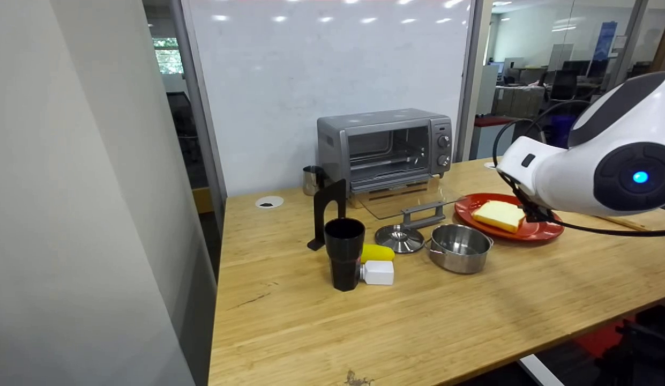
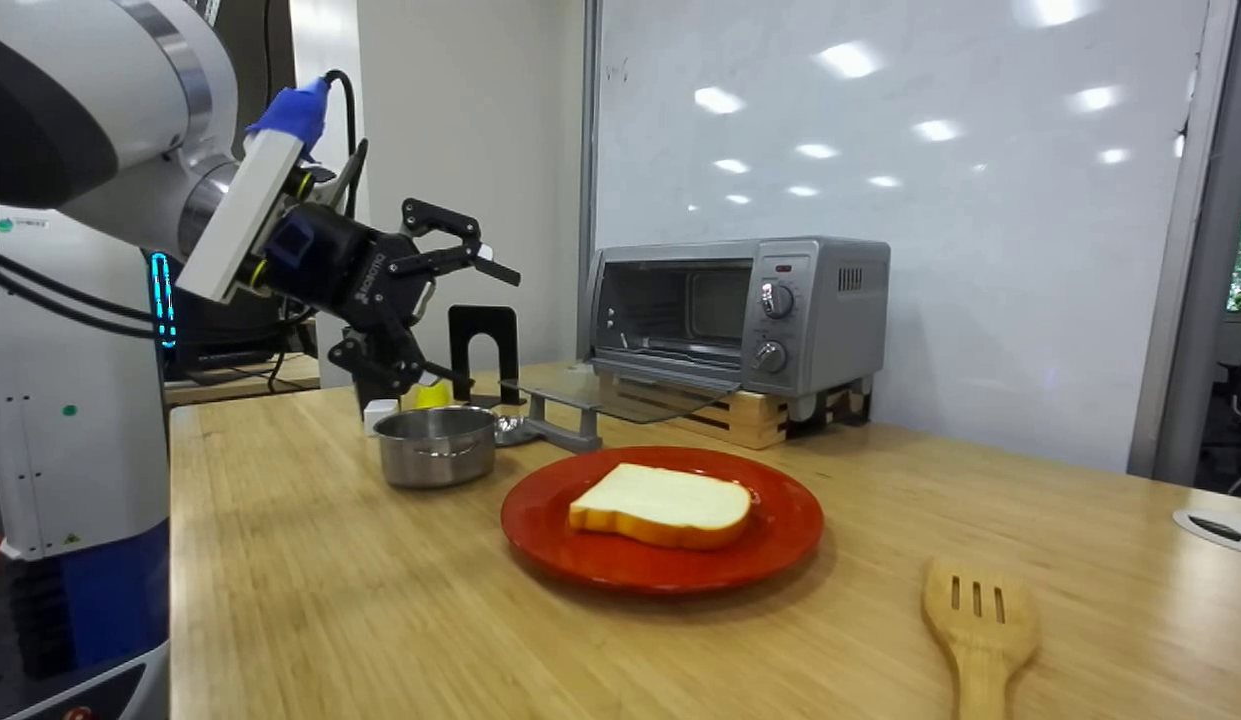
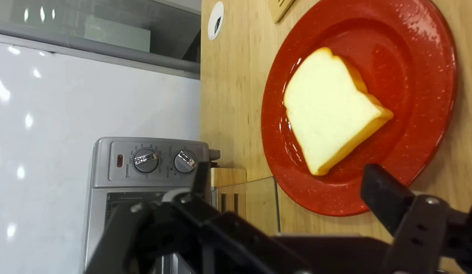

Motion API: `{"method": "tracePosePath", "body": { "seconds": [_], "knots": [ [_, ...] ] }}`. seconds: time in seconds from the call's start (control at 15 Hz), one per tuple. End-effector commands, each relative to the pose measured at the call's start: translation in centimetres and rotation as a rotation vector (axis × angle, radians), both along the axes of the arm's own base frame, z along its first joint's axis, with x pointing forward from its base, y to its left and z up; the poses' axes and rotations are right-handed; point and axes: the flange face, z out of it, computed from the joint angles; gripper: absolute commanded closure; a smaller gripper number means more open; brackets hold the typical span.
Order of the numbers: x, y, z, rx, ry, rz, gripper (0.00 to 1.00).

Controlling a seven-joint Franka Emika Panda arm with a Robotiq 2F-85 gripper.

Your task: Close the toaster oven

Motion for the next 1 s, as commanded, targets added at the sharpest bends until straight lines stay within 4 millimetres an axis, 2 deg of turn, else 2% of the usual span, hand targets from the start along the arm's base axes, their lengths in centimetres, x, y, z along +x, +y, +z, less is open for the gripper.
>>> {"method": "tracePosePath", "body": {
  "seconds": [0.0,0.4,0.67,0.93],
  "knots": [
    [0.0,0.3,0.1,0.001,-0.001,0.005,0.0],
    [0.0,0.4,0.0,0.0,0.005,0.008,0.0],
    [0.9,-0.6,-1.5,0.015,-0.055,0.042,0.0],
    [2.4,-2.5,-3.5,0.017,-0.117,0.087,0.0]
  ]
}}
